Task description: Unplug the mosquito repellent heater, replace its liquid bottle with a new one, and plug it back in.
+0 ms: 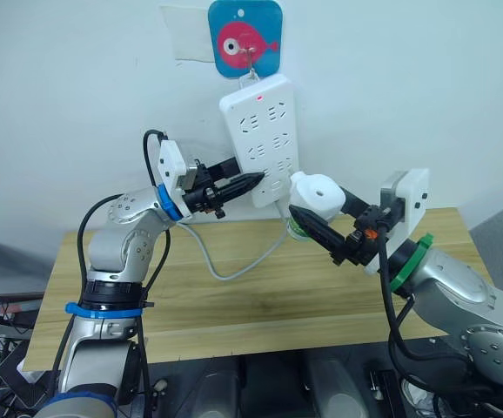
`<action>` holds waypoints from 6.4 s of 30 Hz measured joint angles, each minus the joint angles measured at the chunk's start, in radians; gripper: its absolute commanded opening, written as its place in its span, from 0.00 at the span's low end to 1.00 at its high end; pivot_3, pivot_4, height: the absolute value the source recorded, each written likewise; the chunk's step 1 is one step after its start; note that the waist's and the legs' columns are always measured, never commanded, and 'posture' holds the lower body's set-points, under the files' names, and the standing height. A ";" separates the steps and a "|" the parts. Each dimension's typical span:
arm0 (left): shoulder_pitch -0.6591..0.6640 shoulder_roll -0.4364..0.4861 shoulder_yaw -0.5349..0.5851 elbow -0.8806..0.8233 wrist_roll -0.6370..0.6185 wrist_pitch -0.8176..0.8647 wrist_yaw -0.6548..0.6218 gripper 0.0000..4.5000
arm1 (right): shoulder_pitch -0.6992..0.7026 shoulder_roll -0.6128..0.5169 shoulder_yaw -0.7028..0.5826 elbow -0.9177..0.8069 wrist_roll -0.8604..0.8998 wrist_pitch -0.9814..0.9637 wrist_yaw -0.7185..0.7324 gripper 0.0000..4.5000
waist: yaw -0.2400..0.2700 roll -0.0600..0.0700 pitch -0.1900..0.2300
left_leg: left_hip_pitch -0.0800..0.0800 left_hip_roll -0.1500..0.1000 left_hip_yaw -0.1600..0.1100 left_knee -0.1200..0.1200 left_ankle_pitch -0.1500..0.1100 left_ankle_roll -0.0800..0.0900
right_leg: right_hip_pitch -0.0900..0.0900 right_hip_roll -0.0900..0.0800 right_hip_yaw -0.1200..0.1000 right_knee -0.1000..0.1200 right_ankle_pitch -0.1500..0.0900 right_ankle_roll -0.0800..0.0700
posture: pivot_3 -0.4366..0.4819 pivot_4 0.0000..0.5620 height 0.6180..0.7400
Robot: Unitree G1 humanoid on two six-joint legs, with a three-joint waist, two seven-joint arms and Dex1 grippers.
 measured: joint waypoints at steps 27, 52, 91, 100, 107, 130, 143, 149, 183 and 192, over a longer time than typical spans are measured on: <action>-0.006 -0.010 0.012 0.018 0.039 -0.027 0.000 0.28 | -0.159 0.167 0.068 0.157 -0.213 0.121 0.003 0.70 | -0.005 0.000 0.000 | 0.000 0.000 0.002 0.001 0.000 0.000 | -0.003 0.000 0.002 0.004 0.000 0.000 | 0.30 0.48 1.00; 0.015 0.000 0.034 -0.007 0.038 0.007 0.004 0.28 | -0.213 0.267 0.106 0.247 -0.367 0.104 0.085 0.70 | -0.015 0.000 0.000 | 0.000 0.000 0.003 0.001 0.000 0.000 | -0.005 -0.001 0.003 0.008 0.000 0.000 | 0.31 0.46 1.00; 0.031 -0.029 0.030 -0.032 0.038 -0.012 -0.012 0.28 | -0.203 0.265 0.063 0.292 -0.459 0.098 0.255 0.99 | -0.011 -0.001 -0.001 | -0.001 0.000 0.005 -0.001 0.000 0.000 | -0.008 -0.003 0.002 0.009 0.000 0.000 | 0.30 0.50 1.00; 0.025 -0.026 0.024 -0.009 0.037 -0.030 -0.015 0.28 | -0.065 0.166 -0.082 0.066 -0.335 0.213 0.239 0.99 | -0.010 -0.001 -0.001 | -0.001 -0.001 0.005 -0.001 -0.002 0.003 | -0.008 -0.004 0.002 0.008 0.000 0.000 | 0.28 0.51 1.00; -0.005 -0.012 0.014 0.048 0.044 -0.054 -0.033 0.44 | 0.014 0.023 -0.144 -0.046 -0.205 0.236 0.314 1.00 | -0.013 -0.001 0.000 | -0.001 -0.001 0.005 0.000 -0.002 0.003 | -0.006 -0.003 0.001 0.007 0.000 0.000 | 0.27 0.52 1.00; 0.472 0.183 0.147 -0.532 -0.079 0.044 0.054 1.00 | -0.038 0.011 0.072 0.158 -0.369 -0.050 0.524 0.02 | 0.041 -0.002 -0.001 | -0.001 -0.001 0.003 -0.001 -0.001 0.002 | -0.006 -0.006 0.001 0.005 0.000 0.000 | 0.48 0.47 1.00; 0.608 0.158 0.155 -0.700 -0.105 0.001 0.116 1.00 | -0.057 0.104 0.155 0.241 -0.553 -0.138 0.491 0.02 | 0.050 -0.003 -0.001 | 0.000 -0.001 0.003 -0.001 -0.001 0.001 | -0.005 -0.006 0.000 0.005 0.000 -0.001 | 0.48 0.48 1.00; 0.590 0.157 0.147 -0.695 -0.109 0.003 0.141 1.00 | -0.066 0.124 0.152 0.264 -0.578 -0.143 0.477 0.02 | 0.050 -0.003 -0.001 | 0.000 -0.001 0.003 -0.001 -0.001 0.001 | -0.005 -0.006 0.000 0.005 0.000 -0.001 | 0.48 0.48 1.00; 0.582 0.182 0.118 -0.633 -0.113 0.045 0.188 1.00 | -0.014 0.059 0.073 0.250 -0.535 -0.114 0.562 0.22 | 0.047 -0.002 -0.001 | 0.001 -0.001 0.002 -0.001 -0.002 0.003 | -0.004 -0.005 -0.001 0.004 0.000 -0.001 | 0.45 0.52 1.00; 0.607 0.274 0.164 -0.622 -0.041 0.057 0.221 1.00 | 0.026 -0.111 -0.061 0.265 -0.489 -0.216 0.776 0.93 | 0.049 -0.003 -0.001 | 0.001 -0.001 0.002 -0.002 -0.002 0.003 | -0.003 -0.005 -0.001 0.003 0.000 -0.001 | 0.50 0.49 1.00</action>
